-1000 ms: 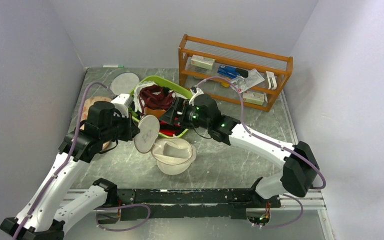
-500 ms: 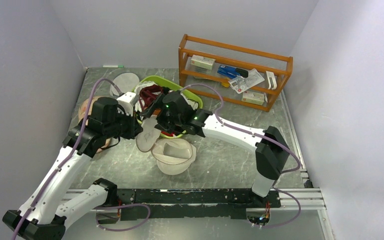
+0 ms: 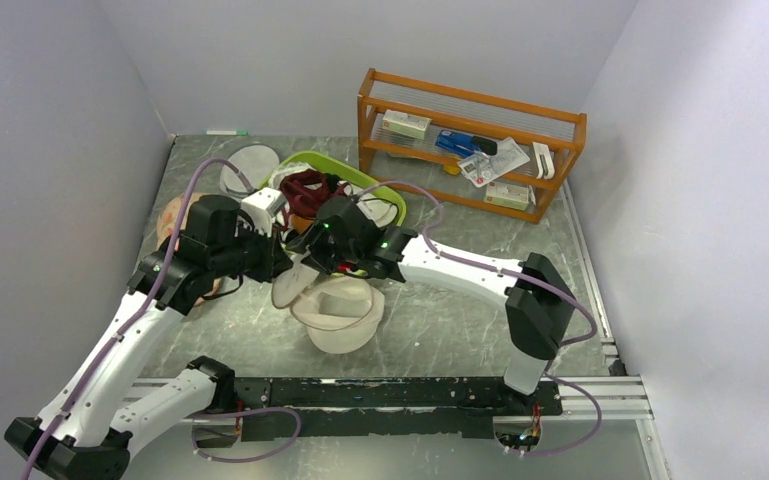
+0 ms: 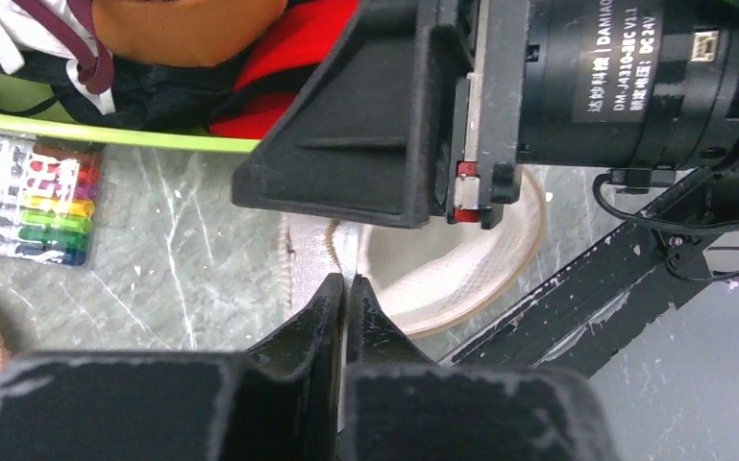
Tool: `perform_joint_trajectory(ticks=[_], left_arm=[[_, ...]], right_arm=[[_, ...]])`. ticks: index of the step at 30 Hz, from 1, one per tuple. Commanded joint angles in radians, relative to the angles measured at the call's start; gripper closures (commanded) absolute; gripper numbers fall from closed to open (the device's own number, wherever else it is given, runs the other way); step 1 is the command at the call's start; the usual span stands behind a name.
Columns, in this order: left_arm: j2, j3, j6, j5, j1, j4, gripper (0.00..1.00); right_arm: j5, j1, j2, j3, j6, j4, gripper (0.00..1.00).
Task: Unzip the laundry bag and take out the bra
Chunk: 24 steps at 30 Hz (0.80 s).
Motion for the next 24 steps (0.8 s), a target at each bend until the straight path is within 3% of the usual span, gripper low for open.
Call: perform_joint_trajectory(ticks=[1, 5, 11, 18, 21, 24], left_arm=[[-0.024, 0.07, -0.002, -0.013, -0.002, 0.036, 0.87], [-0.083, 0.075, -0.059, -0.003, -0.003, 0.069, 0.67], [-0.117, 0.137, -0.059, 0.023, -0.002, 0.061, 0.47], [-0.119, 0.173, -0.064, -0.038, -0.003, 0.106, 0.45], [-0.121, 0.144, -0.081, -0.042, -0.002, 0.144, 0.44], [-0.103, 0.137, -0.074, -0.038, -0.003, 0.153, 0.44]], right_arm=[[0.043, 0.004, -0.069, -0.047, 0.016, 0.016, 0.63], [0.035, 0.004, -0.095, -0.058, -0.002, -0.001, 0.81], [0.017, 0.005, -0.208, -0.211, -0.026, 0.119, 0.89], [-0.088, -0.005, -0.348, -0.37, -0.178, 0.297, 1.0], [-0.146, -0.01, -0.426, -0.473, -0.262, 0.399, 1.0], [-0.207, -0.024, -0.506, -0.529, -0.418, 0.394, 1.0]])
